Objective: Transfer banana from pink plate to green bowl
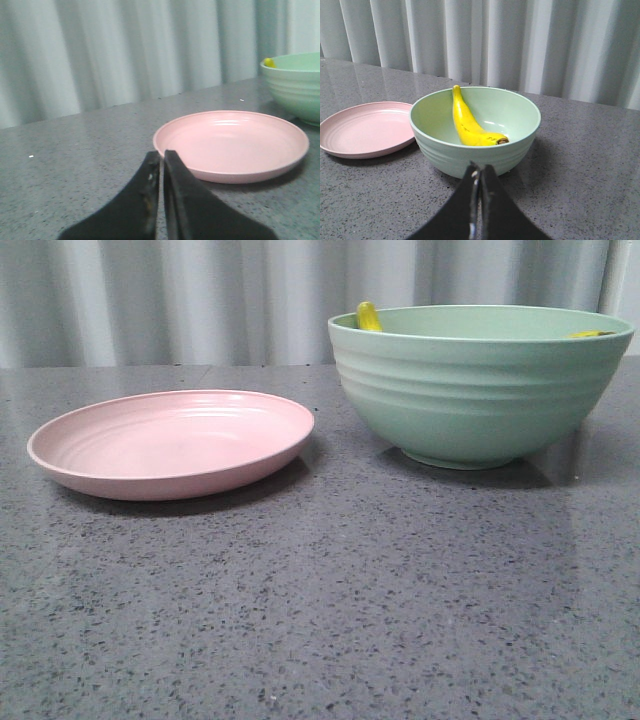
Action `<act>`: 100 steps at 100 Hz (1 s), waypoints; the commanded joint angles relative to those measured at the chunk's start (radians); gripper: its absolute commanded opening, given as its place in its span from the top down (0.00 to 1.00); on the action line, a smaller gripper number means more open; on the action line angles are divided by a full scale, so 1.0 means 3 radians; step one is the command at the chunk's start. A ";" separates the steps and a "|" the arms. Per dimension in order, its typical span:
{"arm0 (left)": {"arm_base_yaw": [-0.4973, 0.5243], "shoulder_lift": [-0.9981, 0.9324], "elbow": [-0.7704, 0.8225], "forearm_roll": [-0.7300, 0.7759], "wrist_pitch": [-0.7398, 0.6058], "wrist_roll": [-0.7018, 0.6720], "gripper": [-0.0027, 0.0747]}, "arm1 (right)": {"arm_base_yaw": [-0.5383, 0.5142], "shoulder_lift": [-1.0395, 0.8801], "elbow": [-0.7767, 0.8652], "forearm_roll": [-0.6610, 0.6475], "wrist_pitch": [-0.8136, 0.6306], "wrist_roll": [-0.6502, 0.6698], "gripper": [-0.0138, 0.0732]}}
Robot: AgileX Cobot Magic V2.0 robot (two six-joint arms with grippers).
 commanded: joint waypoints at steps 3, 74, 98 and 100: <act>0.0315 -0.0068 0.0082 -0.0012 0.0002 -0.0385 0.99 | -0.0015 0.0034 -0.0072 -0.0076 -0.0211 0.0002 0.93; 0.1300 -0.0178 0.0082 0.0763 0.1061 -0.1328 0.99 | -0.0015 0.0034 -0.0072 -0.0076 -0.0211 0.0002 0.93; 0.1300 -0.0178 0.0082 0.0763 0.1061 -0.1328 0.99 | -0.0015 0.0034 -0.0072 -0.0076 -0.0211 0.0002 0.93; 0.1300 -0.0178 0.0082 0.0763 0.1061 -0.1328 0.99 | -0.0015 0.0034 -0.0072 -0.0076 -0.0211 0.0002 0.93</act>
